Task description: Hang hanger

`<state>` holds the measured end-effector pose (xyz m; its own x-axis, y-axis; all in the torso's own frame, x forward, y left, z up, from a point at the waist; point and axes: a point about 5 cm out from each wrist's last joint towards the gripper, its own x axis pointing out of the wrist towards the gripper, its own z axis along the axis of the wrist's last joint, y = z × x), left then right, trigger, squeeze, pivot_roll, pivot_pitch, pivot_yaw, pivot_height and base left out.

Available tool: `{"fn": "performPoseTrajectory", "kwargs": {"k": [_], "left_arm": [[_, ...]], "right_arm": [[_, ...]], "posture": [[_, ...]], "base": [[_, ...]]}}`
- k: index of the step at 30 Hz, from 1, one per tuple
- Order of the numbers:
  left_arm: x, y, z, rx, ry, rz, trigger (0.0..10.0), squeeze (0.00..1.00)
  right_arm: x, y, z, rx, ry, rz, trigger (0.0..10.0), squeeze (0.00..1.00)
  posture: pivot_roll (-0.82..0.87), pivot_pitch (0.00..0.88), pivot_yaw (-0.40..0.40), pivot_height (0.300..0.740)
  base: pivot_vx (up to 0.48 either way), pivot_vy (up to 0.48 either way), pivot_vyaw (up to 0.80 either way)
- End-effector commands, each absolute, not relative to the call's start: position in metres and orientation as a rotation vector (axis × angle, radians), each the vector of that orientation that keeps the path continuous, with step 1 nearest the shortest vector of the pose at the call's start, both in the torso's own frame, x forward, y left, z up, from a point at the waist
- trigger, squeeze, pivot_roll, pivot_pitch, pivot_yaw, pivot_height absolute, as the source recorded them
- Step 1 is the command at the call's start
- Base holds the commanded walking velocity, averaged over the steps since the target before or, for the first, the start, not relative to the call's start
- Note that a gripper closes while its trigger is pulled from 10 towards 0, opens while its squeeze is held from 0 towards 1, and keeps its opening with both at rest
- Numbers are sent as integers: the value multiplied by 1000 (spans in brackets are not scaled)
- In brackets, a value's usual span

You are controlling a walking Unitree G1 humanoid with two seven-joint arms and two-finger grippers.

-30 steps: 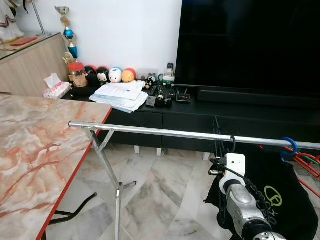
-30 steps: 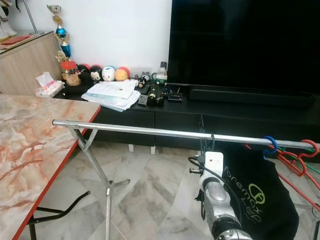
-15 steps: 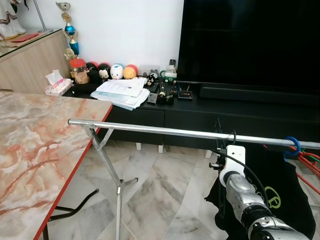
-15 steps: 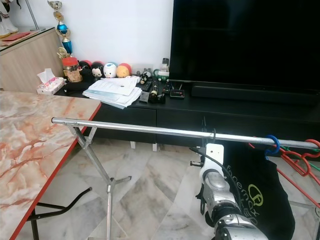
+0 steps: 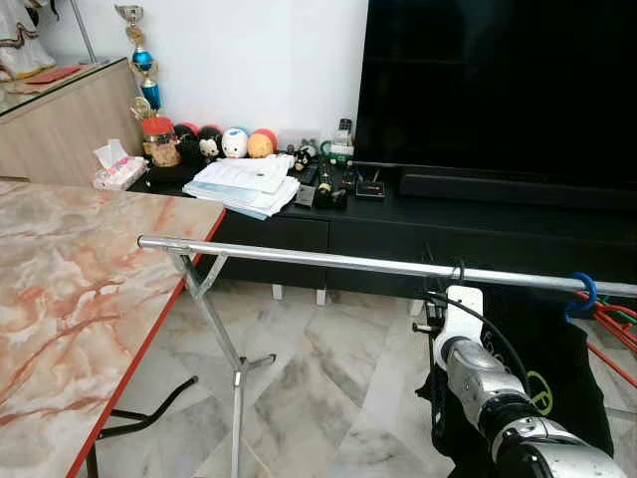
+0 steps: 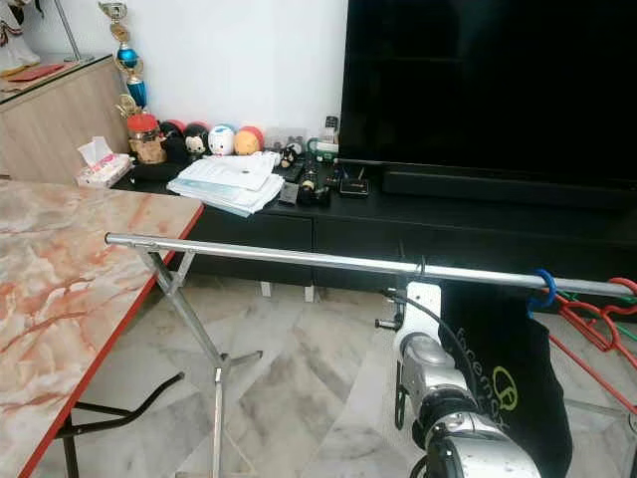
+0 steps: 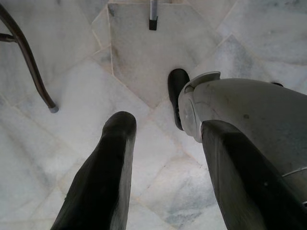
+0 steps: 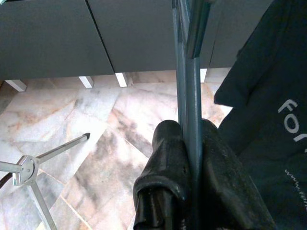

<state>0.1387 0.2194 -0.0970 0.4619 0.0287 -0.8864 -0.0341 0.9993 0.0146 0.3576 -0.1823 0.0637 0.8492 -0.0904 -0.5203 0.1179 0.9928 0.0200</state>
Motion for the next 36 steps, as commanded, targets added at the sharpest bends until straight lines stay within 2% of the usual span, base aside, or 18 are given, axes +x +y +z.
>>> {"fn": "performPoseTrajectory", "kwargs": {"k": [1,12,18,24,36], "left_arm": [[135,221,-98,-6,1104,39,10000,0],[135,220,-98,-4,1108,21,10000,0],[134,222,-98,0,1106,29,10000,0],[132,221,-99,-9,1118,18,10000,0],[130,219,-100,-8,1132,-9,10000,0]], "right_arm": [[355,-180,60,78,570,-113,10000,0],[342,-176,41,121,632,-119,10000,0],[351,-176,54,89,566,-99,10000,0],[352,-177,54,100,602,-99,10000,0],[335,-176,32,119,684,-95,10000,0]], "posture": [[48,25,22,740],[47,24,24,740],[48,25,24,740],[48,26,21,740],[45,34,22,740]], "base": [[0,0,0],[0,0,0],[0,0,0],[0,0,0],[0,0,0]]}}
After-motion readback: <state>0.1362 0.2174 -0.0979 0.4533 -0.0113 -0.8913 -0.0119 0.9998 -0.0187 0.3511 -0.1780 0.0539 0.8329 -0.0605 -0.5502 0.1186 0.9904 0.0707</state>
